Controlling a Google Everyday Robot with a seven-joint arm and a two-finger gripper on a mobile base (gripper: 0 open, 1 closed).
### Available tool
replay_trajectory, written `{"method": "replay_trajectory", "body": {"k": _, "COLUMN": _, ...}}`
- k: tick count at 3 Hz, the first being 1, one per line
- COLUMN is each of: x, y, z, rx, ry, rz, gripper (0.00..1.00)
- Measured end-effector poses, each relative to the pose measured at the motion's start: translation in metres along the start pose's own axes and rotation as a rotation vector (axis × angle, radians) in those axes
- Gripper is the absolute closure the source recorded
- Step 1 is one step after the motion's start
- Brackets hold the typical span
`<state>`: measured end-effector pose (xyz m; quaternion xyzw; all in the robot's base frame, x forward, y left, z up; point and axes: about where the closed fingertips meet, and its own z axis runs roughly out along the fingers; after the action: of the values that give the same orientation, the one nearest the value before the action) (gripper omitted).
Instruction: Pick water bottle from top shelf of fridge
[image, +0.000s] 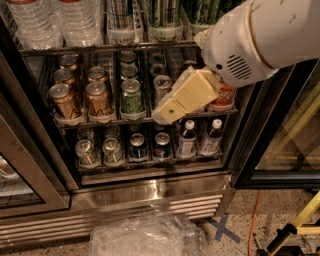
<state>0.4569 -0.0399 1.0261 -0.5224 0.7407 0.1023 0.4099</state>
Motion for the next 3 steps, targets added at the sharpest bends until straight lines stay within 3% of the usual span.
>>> {"method": "replay_trajectory", "body": {"k": 2, "x": -0.041, "y": 0.009, "z": 0.052, "rx": 0.015, "ry": -0.139, "rz": 0.028, "gripper": 0.00}}
{"method": "replay_trajectory", "body": {"k": 3, "x": -0.071, "y": 0.006, "z": 0.064, "rx": 0.063, "ry": -0.229, "rz": 0.062, "gripper": 0.00}}
